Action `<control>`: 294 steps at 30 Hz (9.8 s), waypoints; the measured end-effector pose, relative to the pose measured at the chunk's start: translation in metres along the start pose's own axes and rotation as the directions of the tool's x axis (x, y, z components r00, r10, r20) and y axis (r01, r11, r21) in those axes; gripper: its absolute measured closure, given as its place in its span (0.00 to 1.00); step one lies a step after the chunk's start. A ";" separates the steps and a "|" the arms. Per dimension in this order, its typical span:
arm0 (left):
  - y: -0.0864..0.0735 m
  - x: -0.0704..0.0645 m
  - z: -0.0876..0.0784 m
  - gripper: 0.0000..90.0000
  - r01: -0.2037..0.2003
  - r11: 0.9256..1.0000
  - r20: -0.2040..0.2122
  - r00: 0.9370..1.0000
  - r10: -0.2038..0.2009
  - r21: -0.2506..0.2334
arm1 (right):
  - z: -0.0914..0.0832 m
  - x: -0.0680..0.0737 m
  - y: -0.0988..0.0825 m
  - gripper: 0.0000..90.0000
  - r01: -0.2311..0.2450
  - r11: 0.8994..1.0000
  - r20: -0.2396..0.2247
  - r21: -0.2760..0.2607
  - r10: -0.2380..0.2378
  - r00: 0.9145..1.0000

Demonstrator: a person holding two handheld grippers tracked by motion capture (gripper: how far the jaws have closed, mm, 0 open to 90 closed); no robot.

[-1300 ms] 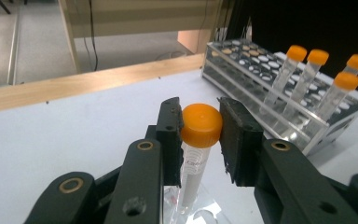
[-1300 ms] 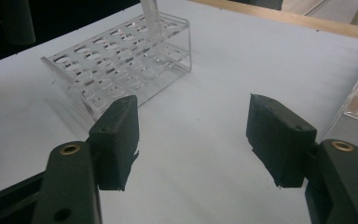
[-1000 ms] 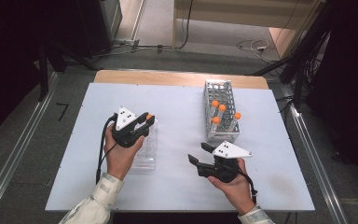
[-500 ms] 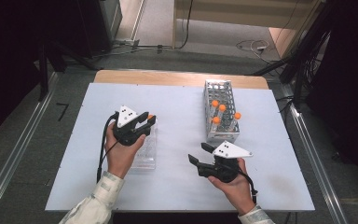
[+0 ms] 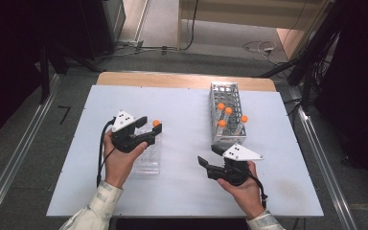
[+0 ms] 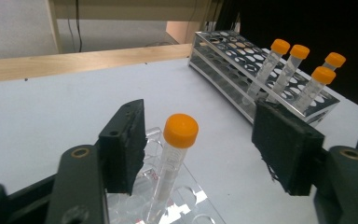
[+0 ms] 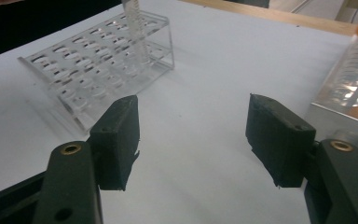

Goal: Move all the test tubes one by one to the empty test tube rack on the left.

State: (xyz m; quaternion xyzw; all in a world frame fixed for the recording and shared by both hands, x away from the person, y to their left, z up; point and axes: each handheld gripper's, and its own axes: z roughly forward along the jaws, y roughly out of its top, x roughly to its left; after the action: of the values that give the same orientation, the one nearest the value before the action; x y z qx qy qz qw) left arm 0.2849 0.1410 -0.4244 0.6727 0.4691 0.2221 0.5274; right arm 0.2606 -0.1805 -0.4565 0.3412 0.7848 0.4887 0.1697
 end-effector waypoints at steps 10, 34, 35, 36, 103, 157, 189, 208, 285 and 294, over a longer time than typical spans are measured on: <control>-0.013 -0.005 -0.017 0.26 -0.010 1.000 0.014 1.000 0.009 0.005 | -0.014 -0.029 0.003 0.39 -0.037 0.999 0.096 -0.025 0.040 0.995; -0.019 0.002 -0.030 0.23 0.013 1.000 0.012 1.000 -0.013 0.016 | -0.018 -0.098 0.002 0.40 -0.131 0.990 0.314 -0.048 0.139 0.939; -0.019 0.002 -0.030 0.23 0.013 1.000 0.013 1.000 -0.013 0.016 | -0.018 -0.098 0.002 0.40 -0.131 0.990 0.314 -0.048 0.139 0.939; -0.019 0.002 -0.030 0.23 0.014 1.000 0.014 1.000 -0.014 0.017 | -0.017 -0.099 0.002 0.40 -0.129 0.991 0.322 -0.047 0.137 0.937; -0.016 -0.005 -0.034 0.23 0.019 1.000 0.037 0.999 -0.019 0.000 | -0.051 -0.069 0.034 0.80 -0.044 0.994 0.228 -0.096 0.065 0.972; -0.023 -0.069 -0.006 0.63 -0.126 0.991 0.268 0.957 0.111 0.040 | 0.040 0.056 0.031 0.80 0.124 0.991 -0.121 0.045 -0.118 0.986; 0.006 -0.053 -0.017 0.78 -0.069 0.997 0.236 0.969 0.076 -0.038 | 0.018 0.024 0.022 0.21 -0.012 1.000 -0.138 0.022 0.015 0.990; 0.019 -0.018 -0.024 0.78 -0.026 0.996 0.134 0.990 0.037 -0.082 | 0.012 0.010 0.017 0.21 -0.031 0.999 -0.111 0.027 0.034 0.993; 0.000 -0.014 -0.022 0.25 0.015 1.000 0.055 0.998 -0.014 -0.026 | -0.001 -0.046 0.014 0.28 -0.069 0.997 0.168 -0.025 0.073 0.983; 0.001 -0.016 -0.023 0.24 0.011 0.999 0.056 0.998 -0.009 -0.042 | 0.017 -0.064 0.015 0.36 -0.061 0.998 0.235 -0.022 0.064 0.970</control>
State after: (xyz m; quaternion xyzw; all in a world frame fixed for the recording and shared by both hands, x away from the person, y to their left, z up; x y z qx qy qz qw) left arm 0.2596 0.1385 -0.4126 0.6650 0.4526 0.2105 0.5555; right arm 0.3218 -0.2094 -0.4555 0.4200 0.7445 0.4557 0.2485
